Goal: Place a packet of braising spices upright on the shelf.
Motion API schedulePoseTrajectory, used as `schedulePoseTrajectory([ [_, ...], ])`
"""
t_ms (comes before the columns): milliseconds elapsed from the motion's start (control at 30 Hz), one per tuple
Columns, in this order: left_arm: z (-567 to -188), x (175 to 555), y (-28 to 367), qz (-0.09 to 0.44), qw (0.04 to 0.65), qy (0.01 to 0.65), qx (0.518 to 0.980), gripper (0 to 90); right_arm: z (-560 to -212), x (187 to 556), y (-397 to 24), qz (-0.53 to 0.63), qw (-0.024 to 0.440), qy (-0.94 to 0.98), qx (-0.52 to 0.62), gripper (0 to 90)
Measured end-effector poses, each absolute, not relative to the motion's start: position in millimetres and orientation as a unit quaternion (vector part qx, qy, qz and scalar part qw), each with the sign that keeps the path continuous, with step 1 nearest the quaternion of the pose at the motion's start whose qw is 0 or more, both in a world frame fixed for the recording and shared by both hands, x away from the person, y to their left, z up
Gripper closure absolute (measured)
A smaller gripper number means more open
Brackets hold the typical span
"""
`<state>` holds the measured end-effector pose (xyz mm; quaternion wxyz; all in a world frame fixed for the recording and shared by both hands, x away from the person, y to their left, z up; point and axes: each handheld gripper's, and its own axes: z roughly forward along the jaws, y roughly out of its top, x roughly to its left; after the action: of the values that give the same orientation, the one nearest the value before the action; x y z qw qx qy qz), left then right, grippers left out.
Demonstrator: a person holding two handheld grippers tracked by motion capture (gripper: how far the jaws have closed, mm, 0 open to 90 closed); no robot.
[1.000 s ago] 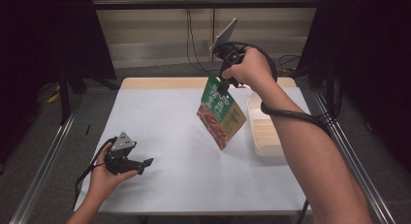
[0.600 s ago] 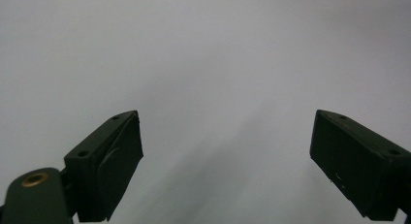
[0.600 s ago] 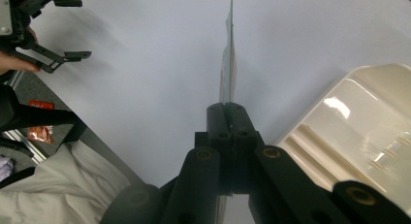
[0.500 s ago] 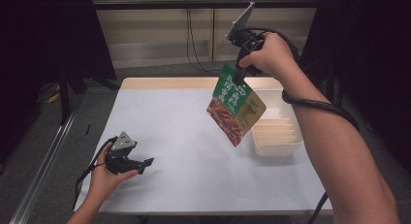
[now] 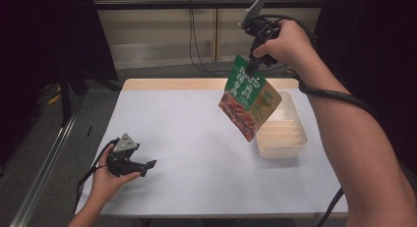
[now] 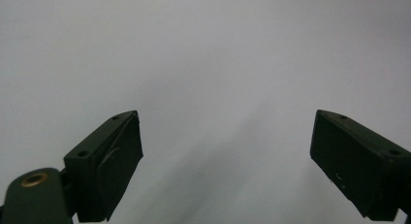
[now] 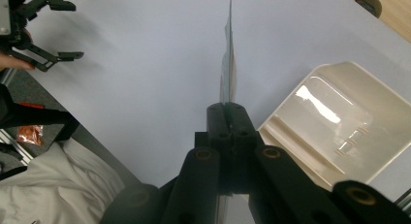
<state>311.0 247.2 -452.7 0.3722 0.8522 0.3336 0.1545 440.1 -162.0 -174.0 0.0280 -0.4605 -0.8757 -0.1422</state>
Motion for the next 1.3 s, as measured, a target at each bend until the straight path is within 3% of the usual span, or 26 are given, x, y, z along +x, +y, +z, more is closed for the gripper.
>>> schedulePoseTrajectory([
  [1300, -452.5, 309.1, 250.1, 0.154, 0.372, 0.336, 0.851, 11.2, -147.7, 462.1, -216.6, -0.158, -0.01, -0.875, -0.458, 90.0],
])
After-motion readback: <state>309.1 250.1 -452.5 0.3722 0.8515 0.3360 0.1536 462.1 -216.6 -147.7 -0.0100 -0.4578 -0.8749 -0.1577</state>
